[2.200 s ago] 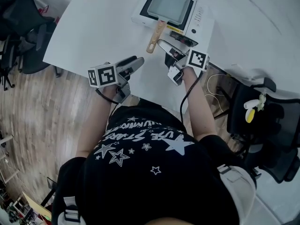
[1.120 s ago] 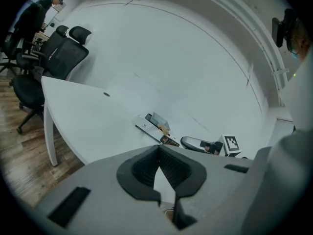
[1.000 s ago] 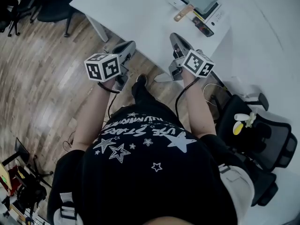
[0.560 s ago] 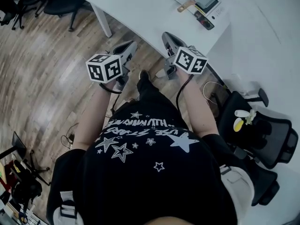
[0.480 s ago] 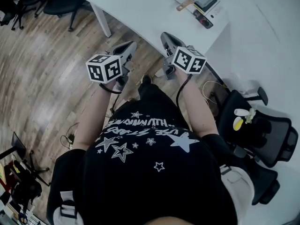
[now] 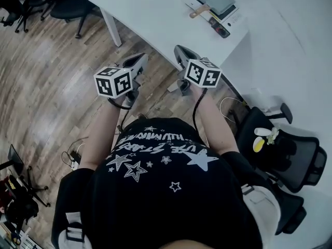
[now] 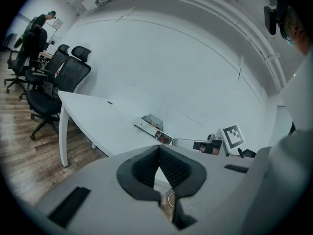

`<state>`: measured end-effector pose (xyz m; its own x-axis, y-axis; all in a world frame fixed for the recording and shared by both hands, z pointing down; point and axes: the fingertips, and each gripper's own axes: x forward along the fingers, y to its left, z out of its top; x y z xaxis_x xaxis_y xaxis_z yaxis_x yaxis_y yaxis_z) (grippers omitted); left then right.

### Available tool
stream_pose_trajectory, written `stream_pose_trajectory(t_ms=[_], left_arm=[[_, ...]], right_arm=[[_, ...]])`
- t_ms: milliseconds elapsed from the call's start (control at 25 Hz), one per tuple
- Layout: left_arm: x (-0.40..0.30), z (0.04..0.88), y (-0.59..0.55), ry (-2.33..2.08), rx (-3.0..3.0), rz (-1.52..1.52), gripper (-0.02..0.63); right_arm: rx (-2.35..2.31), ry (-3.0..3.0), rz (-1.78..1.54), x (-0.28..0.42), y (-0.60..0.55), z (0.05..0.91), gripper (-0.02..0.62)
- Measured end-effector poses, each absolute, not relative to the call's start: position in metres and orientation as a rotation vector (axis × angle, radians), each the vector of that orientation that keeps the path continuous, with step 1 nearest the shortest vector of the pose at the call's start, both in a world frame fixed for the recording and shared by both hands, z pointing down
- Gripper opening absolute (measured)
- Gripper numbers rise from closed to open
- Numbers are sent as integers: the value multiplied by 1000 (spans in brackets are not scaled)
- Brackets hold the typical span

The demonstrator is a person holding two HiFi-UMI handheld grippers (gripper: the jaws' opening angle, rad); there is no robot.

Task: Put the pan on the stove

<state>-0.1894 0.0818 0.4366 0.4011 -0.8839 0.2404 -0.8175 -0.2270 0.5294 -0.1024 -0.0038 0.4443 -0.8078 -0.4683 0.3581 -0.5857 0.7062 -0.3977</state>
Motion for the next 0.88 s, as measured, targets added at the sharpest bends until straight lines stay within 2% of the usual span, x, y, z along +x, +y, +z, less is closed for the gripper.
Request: stream_pose_trajectory(t_ms=[880], left_arm=[[-106, 465, 139, -1631, 1862, -136, 8]], right_arm=[[598, -2655, 761, -12, 44, 471, 8]])
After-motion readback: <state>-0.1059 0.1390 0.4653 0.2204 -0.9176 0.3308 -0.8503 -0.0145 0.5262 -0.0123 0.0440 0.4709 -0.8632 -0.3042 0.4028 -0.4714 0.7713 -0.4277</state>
